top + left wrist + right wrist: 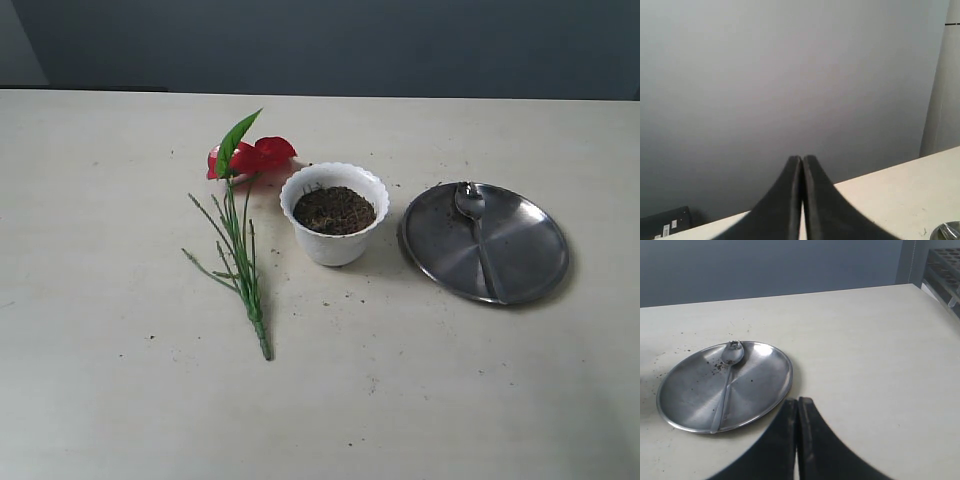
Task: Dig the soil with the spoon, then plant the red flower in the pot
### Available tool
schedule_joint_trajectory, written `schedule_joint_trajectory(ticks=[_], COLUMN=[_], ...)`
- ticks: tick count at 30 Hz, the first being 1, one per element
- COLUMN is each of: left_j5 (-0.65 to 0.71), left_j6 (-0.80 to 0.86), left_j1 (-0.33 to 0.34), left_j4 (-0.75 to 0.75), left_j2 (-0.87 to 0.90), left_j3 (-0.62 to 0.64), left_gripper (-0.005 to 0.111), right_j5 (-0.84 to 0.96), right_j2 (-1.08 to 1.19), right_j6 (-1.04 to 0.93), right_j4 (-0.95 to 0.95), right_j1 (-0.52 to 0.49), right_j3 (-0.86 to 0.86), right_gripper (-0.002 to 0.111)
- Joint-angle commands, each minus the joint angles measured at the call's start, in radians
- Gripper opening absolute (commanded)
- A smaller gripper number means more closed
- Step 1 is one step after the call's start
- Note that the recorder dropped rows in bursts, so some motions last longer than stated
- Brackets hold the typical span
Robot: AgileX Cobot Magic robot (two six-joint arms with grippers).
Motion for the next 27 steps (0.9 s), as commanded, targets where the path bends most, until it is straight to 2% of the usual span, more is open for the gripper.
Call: schedule_joint_trajectory(ticks=[1, 20, 22, 27], left_j5=[0.019, 0.032, 0.032, 0.009], left_j6=[-0.033, -0.037, 0.007, 0.259], left_j1=[0.001, 0.001, 0.001, 0.001], left_j4=[-0.005, -0.053, -0.116, -0.394], left_j2=[0.024, 0.03, 0.032, 0.048], left_j3=[-0.042, -0.046, -0.046, -0.046], left_gripper=[0.0, 0.0, 0.0, 0.0], right_j5=[-0.014, -0.012, -0.012, -0.012], right_j2=[-0.004, -0.004, -0.004, -0.004], right_j6=[-0.004, -0.004, -0.004, -0.004], right_j4=[0.0, 0.001, 0.001, 0.001], right_j1=[0.004, 0.004, 0.004, 0.004], right_j3=[0.004, 0.004, 0.004, 0.004], right_gripper=[0.0, 0.0, 0.0, 0.0])
